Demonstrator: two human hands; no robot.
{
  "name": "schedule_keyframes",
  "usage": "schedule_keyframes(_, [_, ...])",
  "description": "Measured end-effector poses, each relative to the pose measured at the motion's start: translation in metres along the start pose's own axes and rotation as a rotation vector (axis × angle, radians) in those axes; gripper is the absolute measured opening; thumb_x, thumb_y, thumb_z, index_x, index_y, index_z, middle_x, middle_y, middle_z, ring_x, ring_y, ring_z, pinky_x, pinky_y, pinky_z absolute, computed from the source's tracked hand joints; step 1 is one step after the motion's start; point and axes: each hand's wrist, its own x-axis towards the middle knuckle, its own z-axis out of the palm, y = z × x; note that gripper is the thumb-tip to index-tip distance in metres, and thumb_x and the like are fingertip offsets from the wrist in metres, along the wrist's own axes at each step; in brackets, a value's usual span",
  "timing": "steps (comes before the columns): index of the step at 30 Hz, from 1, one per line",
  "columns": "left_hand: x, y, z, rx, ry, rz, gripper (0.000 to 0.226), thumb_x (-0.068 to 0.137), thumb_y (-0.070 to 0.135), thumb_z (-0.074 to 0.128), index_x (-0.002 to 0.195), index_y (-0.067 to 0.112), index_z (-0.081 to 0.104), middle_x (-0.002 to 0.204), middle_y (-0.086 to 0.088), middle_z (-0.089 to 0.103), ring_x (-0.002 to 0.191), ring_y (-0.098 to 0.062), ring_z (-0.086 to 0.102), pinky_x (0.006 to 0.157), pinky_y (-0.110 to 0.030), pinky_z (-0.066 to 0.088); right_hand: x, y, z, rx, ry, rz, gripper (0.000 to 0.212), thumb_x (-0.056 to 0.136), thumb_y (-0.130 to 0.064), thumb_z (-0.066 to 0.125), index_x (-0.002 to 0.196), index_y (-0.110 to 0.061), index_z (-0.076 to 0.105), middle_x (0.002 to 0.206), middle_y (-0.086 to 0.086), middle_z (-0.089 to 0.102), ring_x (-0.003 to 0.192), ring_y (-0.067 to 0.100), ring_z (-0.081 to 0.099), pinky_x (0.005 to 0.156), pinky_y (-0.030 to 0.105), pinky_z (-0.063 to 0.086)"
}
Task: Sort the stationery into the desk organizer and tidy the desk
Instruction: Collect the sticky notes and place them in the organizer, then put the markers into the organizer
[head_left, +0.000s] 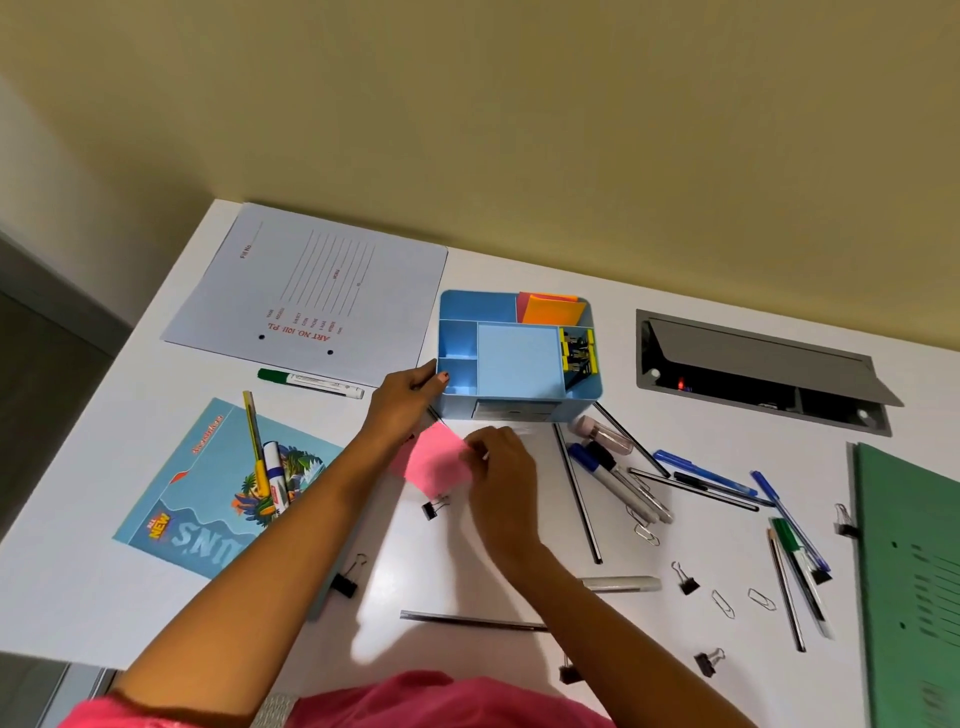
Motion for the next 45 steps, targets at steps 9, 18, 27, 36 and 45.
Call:
schedule_keyframes(9, [0.001,-0.003,0.005,0.030,0.042,-0.023,0.047,0.095,0.040,0.049,0.137,0.019,0.050,0.134,-0.007,0.057,0.120,-0.028,0.055,0.103,-0.041,0.043,0.073,-0.005,-0.095,0.021,0.542,-0.212,0.012,0.090,0.007,0.054,0.089,-0.001,0.063,0.085,0.011,0.060,0.079,0.019,0.055,0.067,0.023,0.041])
schedule_keyframes(18, [-0.001,0.000,0.005,0.071,0.061,-0.042,0.046,0.095,0.043,0.048,0.137,0.024,0.049,0.134,-0.007,0.057,0.119,-0.031,0.055,0.101,-0.044,0.045,0.156,0.012,-0.103,-0.315,0.371,-0.280,0.021,0.089,-0.002,0.054,0.106,-0.010,0.064,0.106,0.009,0.060,0.098,0.025,0.050,0.068,0.025,0.044])
schedule_keyframes(27, [-0.002,-0.002,0.005,0.067,0.067,-0.049,0.047,0.094,0.045,0.048,0.137,0.026,0.049,0.135,-0.004,0.057,0.120,-0.031,0.054,0.103,-0.050,0.042,0.163,0.025,-0.083,-0.449,0.118,-0.237,0.027,0.086,-0.010,0.053,0.110,-0.003,0.064,0.108,0.015,0.063,0.102,0.031,0.052,0.074,0.033,0.040])
schedule_keyframes(36, [-0.003,-0.002,0.007,0.055,0.066,-0.042,0.046,0.095,0.044,0.047,0.137,0.024,0.049,0.135,-0.005,0.056,0.121,-0.030,0.053,0.104,-0.049,0.041,0.165,0.027,-0.080,-0.336,0.112,-0.121,0.029,0.089,0.001,0.054,0.117,-0.003,0.057,0.118,0.016,0.054,0.106,0.028,0.050,0.082,0.028,0.042])
schedule_keyframes(45, [-0.003,-0.004,0.006,0.028,0.055,-0.039,0.048,0.094,0.045,0.049,0.137,0.023,0.049,0.135,-0.003,0.057,0.125,-0.026,0.051,0.108,-0.049,0.036,0.154,0.046,-0.079,-0.254,0.220,-0.159,0.035,0.086,0.011,0.042,0.111,-0.002,0.063,0.110,0.014,0.058,0.103,0.026,0.050,0.076,0.009,0.026])
